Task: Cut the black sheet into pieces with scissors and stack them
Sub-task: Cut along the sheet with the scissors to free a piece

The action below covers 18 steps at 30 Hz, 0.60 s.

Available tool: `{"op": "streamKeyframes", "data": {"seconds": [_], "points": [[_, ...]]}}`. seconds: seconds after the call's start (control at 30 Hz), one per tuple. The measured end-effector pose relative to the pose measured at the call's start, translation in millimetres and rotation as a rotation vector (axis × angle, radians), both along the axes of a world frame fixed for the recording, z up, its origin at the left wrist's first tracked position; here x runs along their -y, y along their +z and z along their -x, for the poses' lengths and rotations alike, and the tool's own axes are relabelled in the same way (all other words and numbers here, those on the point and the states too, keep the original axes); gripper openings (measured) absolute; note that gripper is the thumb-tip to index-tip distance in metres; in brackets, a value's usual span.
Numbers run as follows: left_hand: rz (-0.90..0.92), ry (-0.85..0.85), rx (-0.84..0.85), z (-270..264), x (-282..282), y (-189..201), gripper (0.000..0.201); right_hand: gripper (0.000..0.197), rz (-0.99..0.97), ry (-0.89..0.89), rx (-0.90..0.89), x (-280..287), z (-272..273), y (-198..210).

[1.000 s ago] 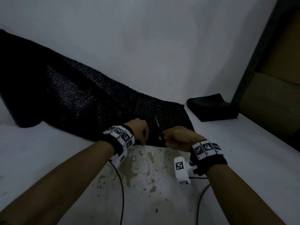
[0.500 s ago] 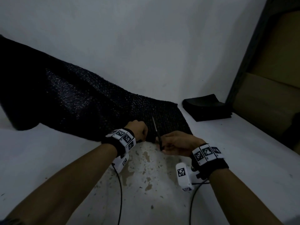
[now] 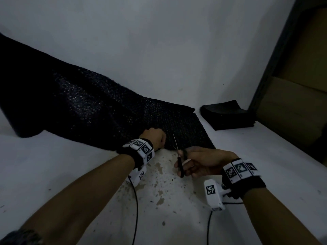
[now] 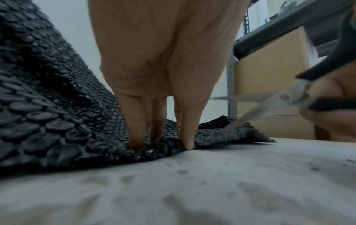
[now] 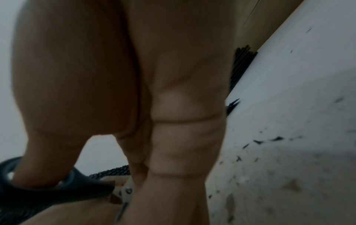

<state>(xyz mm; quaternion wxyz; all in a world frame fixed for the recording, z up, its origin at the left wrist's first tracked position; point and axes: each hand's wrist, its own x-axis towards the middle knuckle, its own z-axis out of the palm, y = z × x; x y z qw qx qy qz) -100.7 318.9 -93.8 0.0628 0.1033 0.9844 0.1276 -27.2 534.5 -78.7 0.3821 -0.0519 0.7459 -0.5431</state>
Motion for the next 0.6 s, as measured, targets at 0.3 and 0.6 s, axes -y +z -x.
{"op": "streamKeyframes", "data": {"seconds": [0.3,0.6], "points": [[-0.009,-0.040,-0.015,6.8,-4.6,-2.2,0.010,0.071,-0.051,0.075,0.040,7.6,0.8,-3.5],[-0.086,-0.074,-0.046,11.0,4.2,-8.3,0.008,0.066,0.004,-0.001,-0.044,22.1,16.8,-11.8]]}}
